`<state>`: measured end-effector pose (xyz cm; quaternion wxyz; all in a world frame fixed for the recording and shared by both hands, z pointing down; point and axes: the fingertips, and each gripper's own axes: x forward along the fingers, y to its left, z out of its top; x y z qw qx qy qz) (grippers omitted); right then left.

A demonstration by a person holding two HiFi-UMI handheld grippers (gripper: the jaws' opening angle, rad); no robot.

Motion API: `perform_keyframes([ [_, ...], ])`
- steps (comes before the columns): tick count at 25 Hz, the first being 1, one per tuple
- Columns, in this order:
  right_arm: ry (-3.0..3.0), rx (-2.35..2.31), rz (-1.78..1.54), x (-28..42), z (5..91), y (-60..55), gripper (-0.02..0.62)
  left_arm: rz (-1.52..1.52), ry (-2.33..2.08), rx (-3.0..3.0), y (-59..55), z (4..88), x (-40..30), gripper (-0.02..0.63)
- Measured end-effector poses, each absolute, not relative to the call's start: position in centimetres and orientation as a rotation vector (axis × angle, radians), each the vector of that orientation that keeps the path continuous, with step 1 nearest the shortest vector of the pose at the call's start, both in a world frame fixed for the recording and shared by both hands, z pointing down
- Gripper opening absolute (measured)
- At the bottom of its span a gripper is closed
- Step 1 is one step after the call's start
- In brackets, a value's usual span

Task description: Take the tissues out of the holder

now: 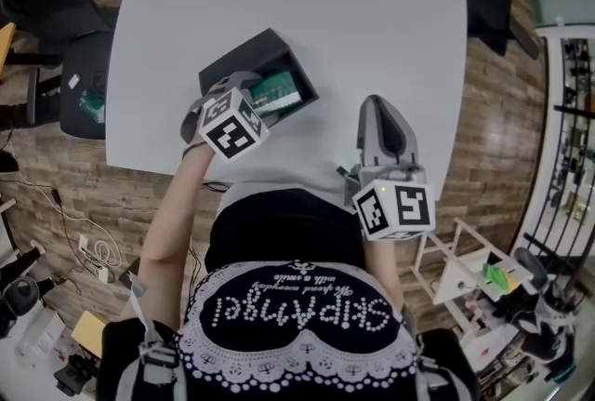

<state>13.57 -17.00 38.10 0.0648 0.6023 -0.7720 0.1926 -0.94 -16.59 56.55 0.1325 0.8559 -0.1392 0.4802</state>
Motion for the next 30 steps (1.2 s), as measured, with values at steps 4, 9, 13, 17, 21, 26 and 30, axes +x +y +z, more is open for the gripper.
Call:
perform_keyframes([
  [4, -2.328, 1.820, 0.577, 13.6, 38.1, -16.9, 0.035, 1.397, -0.440, 2.478, -16.7, 56.5, -1.1, 0.328],
  [9, -2.333, 1.822, 0.575, 13.6, 38.2, -16.8, 0.035, 1.379, -0.493, 2.498, -17.2, 55.4, -0.9, 0.327],
  [13, -2.340, 1.825, 0.565, 13.3, 37.9, -16.7, 0.035, 1.334, -0.551, 2.511, -17.8, 53.6, -1.0, 0.327],
  [17, -2.347, 1.825, 0.554, 13.3, 37.6, -16.5, 0.035, 1.297, -0.615, 2.532, -18.3, 51.7, -0.9, 0.327],
  [21, -2.358, 1.824, 0.541, 13.2, 37.2, -16.2, 0.035, 1.245, -0.686, 2.561, -18.5, 49.4, -1.1, 0.327],
  [26, -2.371, 1.820, 0.525, 13.0, 36.7, -15.9, 0.035, 1.115, -0.822, 2.590, -19.2, 46.3, -1.6, 0.327],
  [30, -2.379, 1.821, 0.510, 12.8, 36.2, -15.7, 0.035, 1.035, -0.921, 2.619, -19.9, 44.0, -2.3, 0.327],
])
